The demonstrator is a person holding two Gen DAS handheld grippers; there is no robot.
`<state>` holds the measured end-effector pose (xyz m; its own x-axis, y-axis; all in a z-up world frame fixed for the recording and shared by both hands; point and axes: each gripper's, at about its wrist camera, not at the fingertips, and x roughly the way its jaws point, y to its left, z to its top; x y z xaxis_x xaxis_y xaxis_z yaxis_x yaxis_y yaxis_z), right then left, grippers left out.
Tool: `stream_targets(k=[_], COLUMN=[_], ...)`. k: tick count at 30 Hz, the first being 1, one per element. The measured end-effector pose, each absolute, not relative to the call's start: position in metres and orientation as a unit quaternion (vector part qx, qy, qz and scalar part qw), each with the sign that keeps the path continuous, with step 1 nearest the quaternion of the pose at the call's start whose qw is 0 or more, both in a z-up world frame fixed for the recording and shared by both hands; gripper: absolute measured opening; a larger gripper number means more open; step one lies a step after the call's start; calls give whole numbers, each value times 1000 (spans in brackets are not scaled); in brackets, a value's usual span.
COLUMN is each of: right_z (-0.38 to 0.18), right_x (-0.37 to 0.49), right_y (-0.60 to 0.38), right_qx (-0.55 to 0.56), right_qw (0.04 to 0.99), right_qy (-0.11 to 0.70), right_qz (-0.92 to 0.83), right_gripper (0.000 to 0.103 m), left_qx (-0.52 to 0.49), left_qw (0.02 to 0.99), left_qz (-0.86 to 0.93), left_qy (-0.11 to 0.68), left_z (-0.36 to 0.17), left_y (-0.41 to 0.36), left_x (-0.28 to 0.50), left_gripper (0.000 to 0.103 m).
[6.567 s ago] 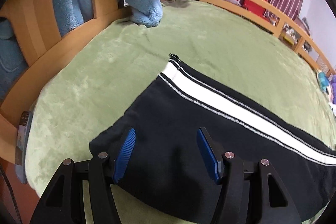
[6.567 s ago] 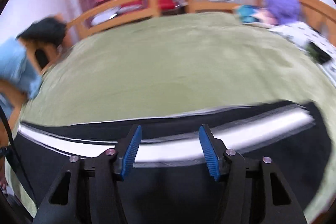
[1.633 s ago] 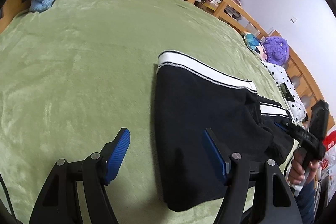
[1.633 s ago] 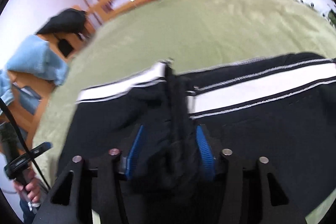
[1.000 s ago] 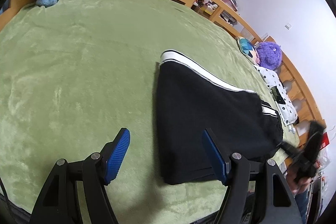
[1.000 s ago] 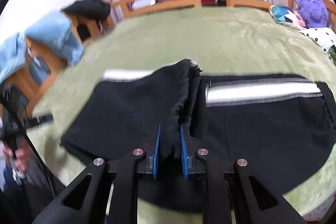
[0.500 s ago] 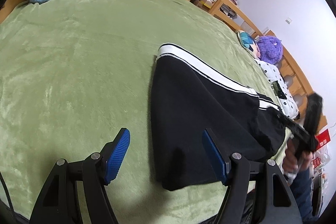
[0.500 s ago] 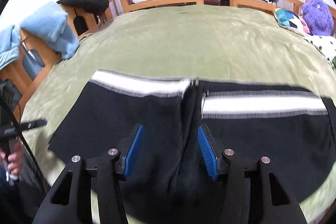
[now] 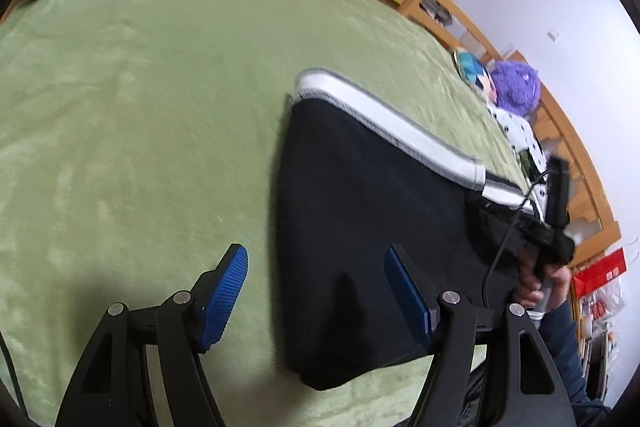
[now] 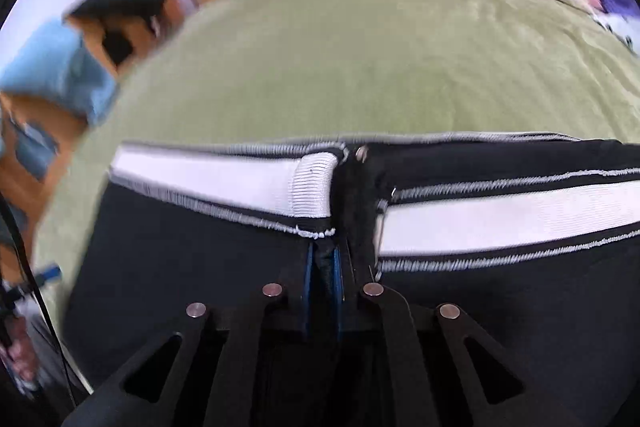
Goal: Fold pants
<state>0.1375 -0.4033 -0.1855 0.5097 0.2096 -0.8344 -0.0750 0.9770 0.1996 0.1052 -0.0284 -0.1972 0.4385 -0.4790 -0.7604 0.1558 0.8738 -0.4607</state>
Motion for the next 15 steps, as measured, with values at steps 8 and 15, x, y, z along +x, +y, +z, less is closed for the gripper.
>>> stream_targets(k=[8,15], right_z=[-144,-188], right_x=[48,9], right_y=[-401,-403], right_qx=[77,71], right_qw=[895,874], right_qy=[434,480], right_qz=[72,44], right_gripper=[37,38], left_qx=[-193,-262], left_qw=[793,786], left_qz=[-190,-181], left_qy=[546,530], left_z=[-235,-244], left_y=[-35,-29], left_x=[84,71], left_gripper=[71,75])
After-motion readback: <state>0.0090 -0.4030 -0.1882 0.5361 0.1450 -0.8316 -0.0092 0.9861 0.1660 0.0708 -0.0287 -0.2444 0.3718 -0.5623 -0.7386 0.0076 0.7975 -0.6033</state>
